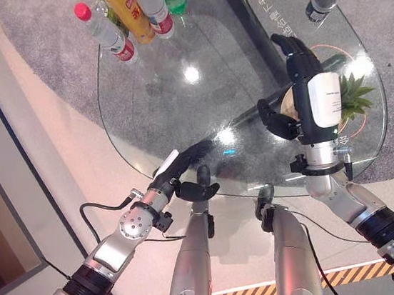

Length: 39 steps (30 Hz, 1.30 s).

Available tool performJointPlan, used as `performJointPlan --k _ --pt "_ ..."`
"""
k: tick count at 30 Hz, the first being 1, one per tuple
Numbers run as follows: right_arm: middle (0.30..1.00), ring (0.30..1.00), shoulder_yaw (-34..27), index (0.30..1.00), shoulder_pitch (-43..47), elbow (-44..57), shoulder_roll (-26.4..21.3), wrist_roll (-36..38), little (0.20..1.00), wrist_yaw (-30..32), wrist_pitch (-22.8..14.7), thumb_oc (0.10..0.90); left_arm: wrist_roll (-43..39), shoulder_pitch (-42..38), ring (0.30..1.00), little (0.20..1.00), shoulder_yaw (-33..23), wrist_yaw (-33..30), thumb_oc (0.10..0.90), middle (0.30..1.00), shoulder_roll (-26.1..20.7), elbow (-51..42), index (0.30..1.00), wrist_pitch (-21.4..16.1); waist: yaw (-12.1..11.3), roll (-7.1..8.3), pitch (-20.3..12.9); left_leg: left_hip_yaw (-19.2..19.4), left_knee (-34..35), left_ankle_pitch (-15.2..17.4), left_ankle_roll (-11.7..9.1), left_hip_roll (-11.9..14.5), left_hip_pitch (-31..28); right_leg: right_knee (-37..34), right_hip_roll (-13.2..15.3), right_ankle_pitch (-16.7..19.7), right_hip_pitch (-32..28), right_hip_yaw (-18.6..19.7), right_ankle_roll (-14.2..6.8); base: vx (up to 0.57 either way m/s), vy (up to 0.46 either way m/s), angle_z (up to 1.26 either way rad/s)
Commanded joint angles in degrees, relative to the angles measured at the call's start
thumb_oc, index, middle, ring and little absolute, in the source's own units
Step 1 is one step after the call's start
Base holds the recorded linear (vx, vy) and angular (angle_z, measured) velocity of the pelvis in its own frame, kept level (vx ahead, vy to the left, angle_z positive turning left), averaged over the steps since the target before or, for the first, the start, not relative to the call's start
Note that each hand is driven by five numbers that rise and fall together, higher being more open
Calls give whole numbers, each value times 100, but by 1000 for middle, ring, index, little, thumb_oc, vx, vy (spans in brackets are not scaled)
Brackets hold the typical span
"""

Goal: Pick up the fruit to the plate

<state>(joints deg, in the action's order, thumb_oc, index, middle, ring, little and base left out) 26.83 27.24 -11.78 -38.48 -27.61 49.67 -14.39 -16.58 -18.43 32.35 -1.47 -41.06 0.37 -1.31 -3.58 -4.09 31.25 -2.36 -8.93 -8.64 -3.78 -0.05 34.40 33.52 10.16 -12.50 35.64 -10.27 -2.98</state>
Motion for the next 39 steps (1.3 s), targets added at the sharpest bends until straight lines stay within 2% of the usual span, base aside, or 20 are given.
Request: performJointPlan --k 1,7,11,13,15,17,19,22,27,29,30,31,32,34,35,38,39 --pt "900 900 -98 900 158 889 -114 -233 900 -19 -498 800 117 43 900 900 -227 45 800 900 55 -713 900 -459 26 322 -145 504 -1125 1156 295 -361 -340 -1467 -297 1254 -511 -249 -288 0 0 0" --pt "900 900 -7 900 -26 1100 -86 10 900 -571 -786 800 8 212 900 900 -288 62 800 900 124 -651 900 -374 44 348 -145 497 -990 1149 288 -377 -640 -1588 -327 1240 -797 -229 -291 -5 -10 4" --pt "900 900 129 900 -332 1161 -62 808 900 -1853 -982 800 46 447 900 900 -314 11 800 900 252 -341 900 -145 60 387 -145 451 -864 1147 253 -396 -981 -1748 -365 1221 -1157 -204 -288 1 -34 -1" --pt "900 900 286 900 -676 1062 -48 1692 900 -2737 -976 800 86 686 900 900 -339 42 800 900 331 -29 900 26 65 405 -145 402 -706 1111 230 -403 -1308 -1897 -379 1210 -1493 -174 -278 28 -36 -3" --pt "900 900 335 900 -935 926 -25 1817 900 -3023 -1085 800 174 864 900 900 -365 71 800 900 364 167 900 29 62 412 -145 380 -552 1080 214 -393 -1592 -2026 -383 1200 -1786 -181 -273 39 -31 -1" --pt "900 900 335 900 -940 926 -25 1820 900 -3027 -1086 800 175 869 900 900 -363 71 800 900 365 168 900 27 63 412 -145 379 -540 1077 213 -393 -1607 -2036 -384 1202 -1801 -182 -273 11 -11 -2" --pt "900 900 446 900 -1223 746 26 2034 900 -3405 -1096 800 13 1060 900 900 -363 109 800 900 424 493 900 96 62 415 -146 352 -302 1012 184 -361 -2001 -2225 -395 1195 -2210 -173 -261 36 -37 -4" --pt "900 900 539 900 -1422 555 94 2277 900 -3775 -961 800 -83 1198 900 900 -311 61 800 900 528 862 900 160 72 437 -300 326 -66 967 153 -317 -2292 -2422 -416 1197 -2513 -165 -258 58 -40 -4" --pt "900 900 573 900 -1885 65 354 3125 900 -4871 -400 800 -587 1509 900 900 -469 133 800 900 869 1587 900 556 113 540 -746 282 293 900 95 -248 -2748 -2763 -458 1203 -3021 -135 -240 72 -34 -4" --pt "900 900 556 900 -1937 12 384 3219 900 -4964 -334 800 -603 1545 900 900 -504 159 800 900 903 1647 900 581 117 551 -778 278 308 895 91 -243 -2775 -2775 -461 1201 -3051 -133 -236 29 -19 -1" --pt "900 900 511 900 -2153 -306 567 3464 900 -5381 141 800 -687 1706 900 900 -644 209 800 900 1072 2010 900 618 135 603 -947 289 393 883 76 -213 -2909 -2842 -481 1190 -3191 -141 -213 46 -33 1" --pt "900 900 511 900 -2153 -306 567 3464 900 -5381 141 800 -687 1706 900 900 -644 209 800 900 1072 2010 900 618 135 603 -947 289 393 883 76 -213 -2909 -2842 -481 1190 -3191 -141 -213 79 -59 1" --pt "900 900 491 900 -2315 -633 741 3631 900 -5667 515 800 -681 1825 900 900 -762 265 800 900 1223 2292 900 689 139 639 -1088 289 471 864 64 -188 -3013 -2914 -494 1195 -3305 -151 -193 55 -42 1" --pt "900 900 443 900 -2422 -1052 916 3798 900 -6057 974 800 -625 1895 900 900 -858 245 800 900 1380 2696 900 668 141 665 -1227 280 586 836 55 -164 -3143 -3013 -509 1208 -3444 -150 -176 60 -42 2" --pt "900 900 431 900 -2446 -1167 968 3838 900 -6143 1065 800 -598 1904 900 900 -877 245 800 900 1427 2804 900 654 138 671 -1268 271 620 828 52 -155 -3173 -3044 -511 1216 -3475 -148 -175 41 -32 6" --pt "900 900 282 900 -2528 -1920 1279 3946 900 -6551 1833 800 -810 1942 900 900 -1111 215 800 900 1753 3537 900 685 123 681 -1498 248 852 733 21 -104 -3343 -3228 -531 1281 -3640 -147 -172 25 -18 2" --pt "900 900 282 900 -2528 -1920 1279 3946 900 -6551 1833 800 -810 1942 900 900 -1111 215 800 900 1753 3537 900 685 123 681 -1498 248 852 733 21 -104 -3343 -3228 -531 1281 -3640 -147 -172 39 -14 -1"
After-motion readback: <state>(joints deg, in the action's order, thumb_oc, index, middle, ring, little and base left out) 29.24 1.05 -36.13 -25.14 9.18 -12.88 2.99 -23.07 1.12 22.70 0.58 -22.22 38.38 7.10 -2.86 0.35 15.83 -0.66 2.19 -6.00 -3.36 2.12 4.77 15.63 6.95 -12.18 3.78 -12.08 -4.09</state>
